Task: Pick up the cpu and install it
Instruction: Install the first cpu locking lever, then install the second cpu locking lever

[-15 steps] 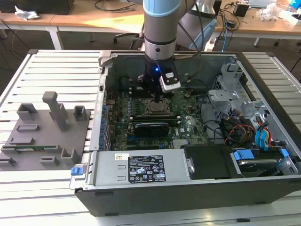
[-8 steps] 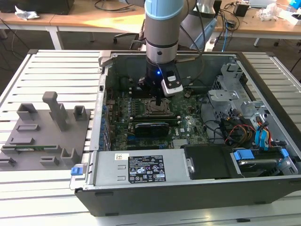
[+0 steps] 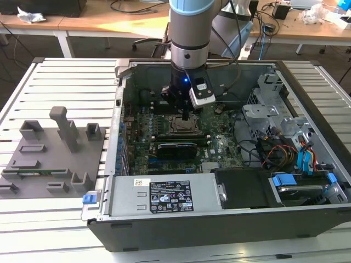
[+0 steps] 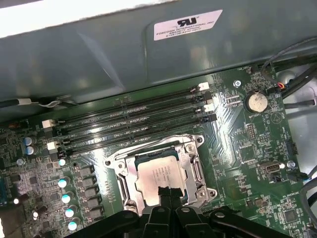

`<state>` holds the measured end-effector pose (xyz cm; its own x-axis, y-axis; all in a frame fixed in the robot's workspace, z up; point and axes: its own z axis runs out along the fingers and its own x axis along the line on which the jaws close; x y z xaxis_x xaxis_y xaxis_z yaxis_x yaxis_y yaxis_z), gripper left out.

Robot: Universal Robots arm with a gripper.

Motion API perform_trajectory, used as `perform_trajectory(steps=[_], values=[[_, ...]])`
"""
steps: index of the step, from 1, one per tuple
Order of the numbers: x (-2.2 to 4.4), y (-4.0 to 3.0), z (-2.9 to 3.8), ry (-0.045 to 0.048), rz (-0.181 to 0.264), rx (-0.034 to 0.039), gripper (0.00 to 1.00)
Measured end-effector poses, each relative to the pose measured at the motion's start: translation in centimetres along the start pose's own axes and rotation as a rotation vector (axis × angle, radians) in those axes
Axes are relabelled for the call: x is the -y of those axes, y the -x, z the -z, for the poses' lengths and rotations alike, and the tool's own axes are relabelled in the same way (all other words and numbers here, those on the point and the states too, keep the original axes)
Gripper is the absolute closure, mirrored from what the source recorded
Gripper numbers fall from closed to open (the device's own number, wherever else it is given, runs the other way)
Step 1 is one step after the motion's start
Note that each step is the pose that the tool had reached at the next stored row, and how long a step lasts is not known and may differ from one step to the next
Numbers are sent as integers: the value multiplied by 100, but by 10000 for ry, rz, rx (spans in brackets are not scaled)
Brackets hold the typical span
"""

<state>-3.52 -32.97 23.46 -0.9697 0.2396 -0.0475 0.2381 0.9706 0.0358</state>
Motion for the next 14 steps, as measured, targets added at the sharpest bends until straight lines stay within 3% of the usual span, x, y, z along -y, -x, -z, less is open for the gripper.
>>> perform_trajectory(steps=[14], values=[[-2,13,8,-5,-1,-3,89]])
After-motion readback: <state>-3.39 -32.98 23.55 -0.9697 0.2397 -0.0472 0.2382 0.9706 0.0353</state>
